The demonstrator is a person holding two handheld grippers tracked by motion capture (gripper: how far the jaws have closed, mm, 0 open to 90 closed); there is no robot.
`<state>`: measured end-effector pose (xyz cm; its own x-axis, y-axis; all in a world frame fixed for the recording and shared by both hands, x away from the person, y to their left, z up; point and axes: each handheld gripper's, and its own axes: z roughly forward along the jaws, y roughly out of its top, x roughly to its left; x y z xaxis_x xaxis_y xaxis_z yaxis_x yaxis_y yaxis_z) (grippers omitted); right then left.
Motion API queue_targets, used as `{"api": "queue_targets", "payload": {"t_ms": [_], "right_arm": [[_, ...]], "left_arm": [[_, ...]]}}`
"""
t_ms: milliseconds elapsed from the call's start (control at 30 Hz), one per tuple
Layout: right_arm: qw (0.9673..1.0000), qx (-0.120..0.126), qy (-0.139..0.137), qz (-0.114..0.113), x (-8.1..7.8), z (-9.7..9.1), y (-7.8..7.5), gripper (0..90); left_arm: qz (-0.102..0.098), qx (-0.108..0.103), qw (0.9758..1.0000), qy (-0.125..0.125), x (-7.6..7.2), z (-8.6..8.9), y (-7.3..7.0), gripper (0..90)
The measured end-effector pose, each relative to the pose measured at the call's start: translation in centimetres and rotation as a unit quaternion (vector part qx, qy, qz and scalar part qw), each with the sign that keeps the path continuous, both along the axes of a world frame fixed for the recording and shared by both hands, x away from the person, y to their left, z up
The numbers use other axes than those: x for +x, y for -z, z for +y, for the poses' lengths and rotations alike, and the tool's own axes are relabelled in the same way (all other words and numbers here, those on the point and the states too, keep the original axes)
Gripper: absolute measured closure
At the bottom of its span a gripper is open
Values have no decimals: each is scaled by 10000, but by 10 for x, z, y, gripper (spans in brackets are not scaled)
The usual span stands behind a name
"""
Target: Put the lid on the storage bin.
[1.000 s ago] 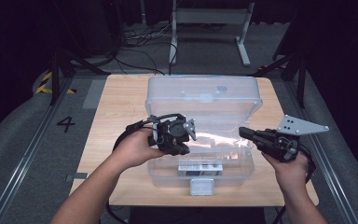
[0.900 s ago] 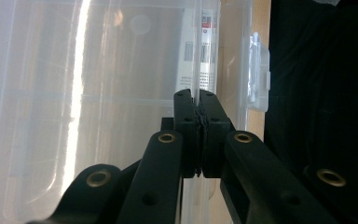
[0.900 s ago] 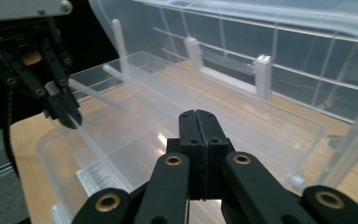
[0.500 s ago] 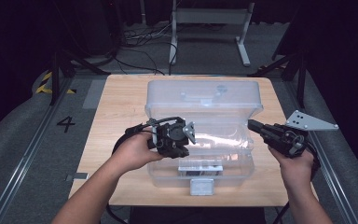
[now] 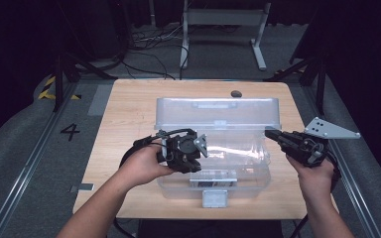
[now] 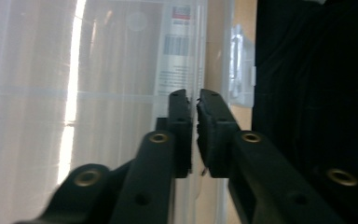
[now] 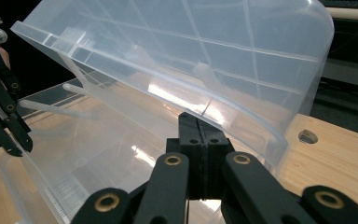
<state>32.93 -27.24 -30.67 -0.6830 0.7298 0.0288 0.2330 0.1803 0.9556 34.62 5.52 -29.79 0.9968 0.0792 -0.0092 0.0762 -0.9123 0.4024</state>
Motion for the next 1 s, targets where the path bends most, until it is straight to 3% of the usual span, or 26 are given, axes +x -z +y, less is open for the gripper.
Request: {"api": "queue_targets", "payload": {"t_ms": [33, 133, 300, 633, 833, 933, 967, 1000], "right_arm": [[10000, -4, -17, 4, 0, 0, 1, 900], [10000, -22, -37, 17, 0, 1, 2, 900], [10000, -71, -52, 15, -2, 3, 3, 900], [9998, -96, -138, 50, -7, 1, 5, 893], [9996, -176, -181, 80, -12, 0, 7, 888], [9995, -221, -193, 117, -14, 0, 8, 887], [9995, -224, -203, 130, -15, 1, 8, 887], [9994, -245, -203, 132, -15, 1, 8, 887]], "left_arm": [[33, -98, 9999, -51, 1, 5, -3, 748], [207, -309, 9993, -101, 1, 14, -7, 712], [187, -338, 9992, -135, 1, 26, -7, 704], [190, -603, 9970, -445, -6, 58, -6, 693], [208, -693, 9941, -807, -6, 82, -2, 689], [331, -967, 9912, -838, -6, 94, -1, 696], [331, -967, 9912, -838, -6, 94, -1, 696], [288, -1060, 9895, -937, -7, 101, -3, 695]]}}
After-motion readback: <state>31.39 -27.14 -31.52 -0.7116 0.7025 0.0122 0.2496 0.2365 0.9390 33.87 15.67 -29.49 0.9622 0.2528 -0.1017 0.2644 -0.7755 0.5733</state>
